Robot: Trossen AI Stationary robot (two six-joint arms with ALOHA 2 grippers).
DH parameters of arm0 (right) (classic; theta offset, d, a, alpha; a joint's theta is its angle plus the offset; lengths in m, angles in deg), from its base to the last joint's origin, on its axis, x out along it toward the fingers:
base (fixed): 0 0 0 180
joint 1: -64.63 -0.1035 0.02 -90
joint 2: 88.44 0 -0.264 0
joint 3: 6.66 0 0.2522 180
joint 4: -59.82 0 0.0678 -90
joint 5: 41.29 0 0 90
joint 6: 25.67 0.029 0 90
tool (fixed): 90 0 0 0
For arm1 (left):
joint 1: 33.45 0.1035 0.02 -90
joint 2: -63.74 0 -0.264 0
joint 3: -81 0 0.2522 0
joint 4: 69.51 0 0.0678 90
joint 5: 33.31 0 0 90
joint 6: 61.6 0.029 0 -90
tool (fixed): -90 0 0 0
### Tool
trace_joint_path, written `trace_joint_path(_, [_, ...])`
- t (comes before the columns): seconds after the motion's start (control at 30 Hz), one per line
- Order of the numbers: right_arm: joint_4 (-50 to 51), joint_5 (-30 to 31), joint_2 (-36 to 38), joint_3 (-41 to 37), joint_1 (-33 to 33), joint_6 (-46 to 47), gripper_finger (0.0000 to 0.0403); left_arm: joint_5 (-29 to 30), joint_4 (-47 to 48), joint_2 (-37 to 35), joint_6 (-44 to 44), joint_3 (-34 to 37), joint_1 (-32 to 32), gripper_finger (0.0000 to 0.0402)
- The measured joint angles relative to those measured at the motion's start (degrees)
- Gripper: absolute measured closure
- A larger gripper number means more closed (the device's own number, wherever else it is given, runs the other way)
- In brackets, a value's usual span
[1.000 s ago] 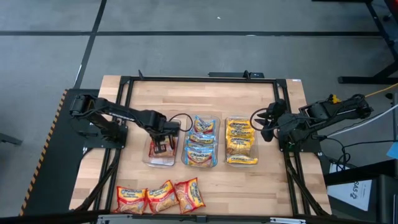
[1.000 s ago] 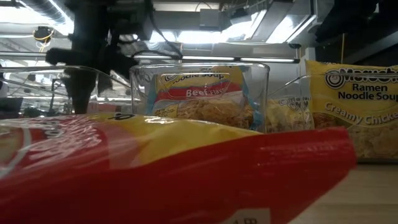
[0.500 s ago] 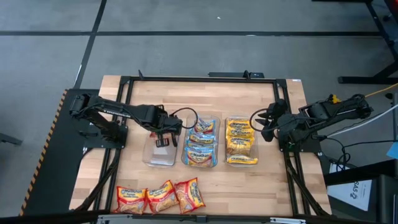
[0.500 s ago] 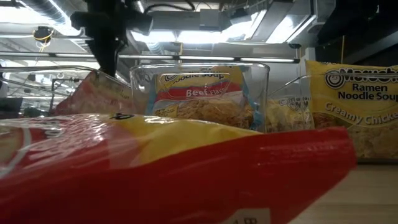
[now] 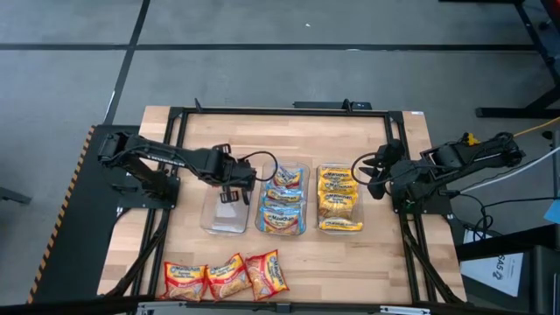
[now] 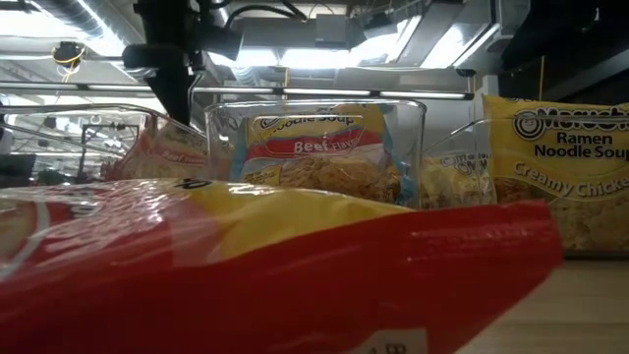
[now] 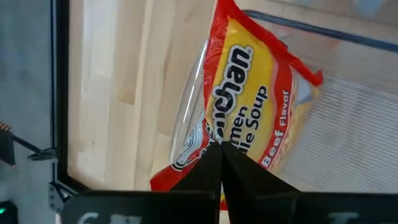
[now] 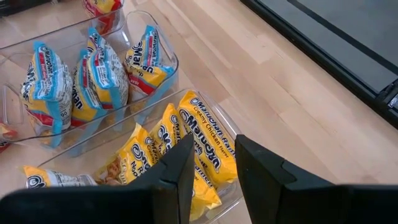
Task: Sort Maruchan noodles
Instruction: Adjust the red noodle pack, then put the red noodle pack into the left transparent bin
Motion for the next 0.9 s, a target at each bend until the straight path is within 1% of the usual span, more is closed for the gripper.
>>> trace_joint_path(0.23, [0.02, 0.00, 0.00, 0.01, 0.01, 0.96, 0.0288, 0.09, -1.13, 0.00, -0.30, 2.58, 0.00, 0.0401])
trace_joint_path(0.63, [0.02, 0.00, 0.00, 0.02, 0.00, 1.05, 0.0288, 0.79, -1.11, 0.00, -0.98, 2.70, 0.00, 0.0401])
trace_joint_path(0.7, [0.02, 0.00, 0.00, 0.02, 0.02, 1.05, 0.0288, 0.79, -1.04, 0.00, -1.02, 2.72, 0.00, 0.0395])
trace_joint_path(0.9, [0.02, 0.00, 0.00, 0.02, 0.02, 1.05, 0.0288, 0.94, -0.85, 0.00, -1.71, 2.72, 0.00, 0.0360])
